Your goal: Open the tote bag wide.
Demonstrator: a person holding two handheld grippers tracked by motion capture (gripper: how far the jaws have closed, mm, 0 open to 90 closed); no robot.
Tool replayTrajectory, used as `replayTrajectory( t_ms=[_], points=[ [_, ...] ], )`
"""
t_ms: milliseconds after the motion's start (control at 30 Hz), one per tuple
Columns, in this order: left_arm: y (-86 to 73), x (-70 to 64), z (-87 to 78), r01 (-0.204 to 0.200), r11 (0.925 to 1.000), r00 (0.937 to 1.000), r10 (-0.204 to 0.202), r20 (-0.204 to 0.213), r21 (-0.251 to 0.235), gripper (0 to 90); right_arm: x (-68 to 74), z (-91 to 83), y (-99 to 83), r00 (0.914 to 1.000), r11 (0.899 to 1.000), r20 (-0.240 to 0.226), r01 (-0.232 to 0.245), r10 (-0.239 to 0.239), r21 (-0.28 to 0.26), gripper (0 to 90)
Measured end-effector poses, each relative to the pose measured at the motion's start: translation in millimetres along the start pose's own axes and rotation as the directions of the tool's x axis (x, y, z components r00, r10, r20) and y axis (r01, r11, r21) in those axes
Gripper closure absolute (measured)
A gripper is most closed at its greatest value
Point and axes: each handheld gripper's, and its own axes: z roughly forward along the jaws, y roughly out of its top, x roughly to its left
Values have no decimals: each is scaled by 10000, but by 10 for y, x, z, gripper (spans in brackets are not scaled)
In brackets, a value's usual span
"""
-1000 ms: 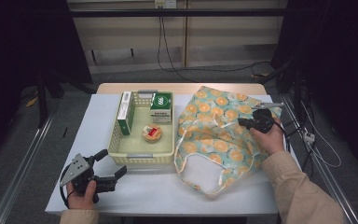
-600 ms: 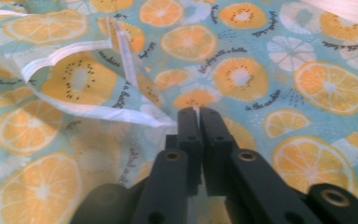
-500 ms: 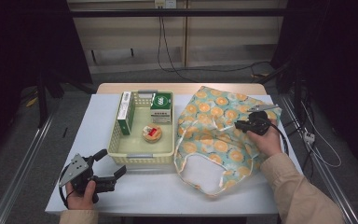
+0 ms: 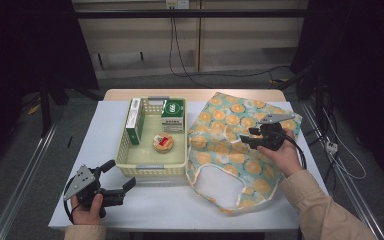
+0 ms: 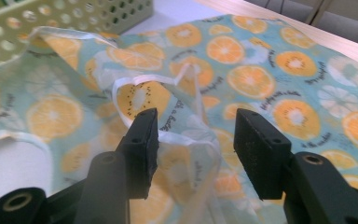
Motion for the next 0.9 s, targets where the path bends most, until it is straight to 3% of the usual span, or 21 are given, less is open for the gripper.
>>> replayTrajectory(
  t_ms=[133, 300, 500, 567, 667, 700, 733, 833, 900],
  points=[
    [3, -2, -2, -38, 10000, 10000, 38, 15, -9, 26, 134, -9, 24, 9994, 9998, -308, 166, -170, -117, 514],
    [1, -9, 5, 9, 10000, 10000, -9, 40, -7, 26, 285, 9, 44, 9967, 9983, -576, 571, -575, -92, 582],
    [-2, -3, 1, 1, 10000, 10000, -1, 18, 14, 26, 337, 32, 40, 9953, 9985, -794, 537, -546, -123, 601],
    [-5, -1, 3, -11, 10000, 10000, 10, 24, 41, 26, 365, 24, 37, 9942, 9986, -960, 471, -490, -223, 664],
    [-7, -6, 11, -6, 10000, 10000, 5, 60, 68, 26, 445, 30, 23, 9851, 9985, -1636, 518, -540, -174, 838],
    [-5, -6, 10, -35, 10000, 10000, 34, 64, 86, 26, 476, 44, 9, 9783, 9984, -1994, 563, -567, -79, 896],
    [-4, -9, 10, -15, 10000, 10000, 15, 71, 60, 26, 508, 64, -13, 9722, 9983, -2278, 572, -545, 53, 900],
    [-4, -7, 9, -8, 10000, 10000, 7, 67, 57, 26, 586, 156, -113, 9641, 9935, -2547, 947, -758, 625, 900],
    [-7, -5, 10, 6, 10000, 10000, -6, 72, 60, 26, 583, 224, -186, 9669, 9913, -2448, 967, -723, 893, 877]
  ],
)
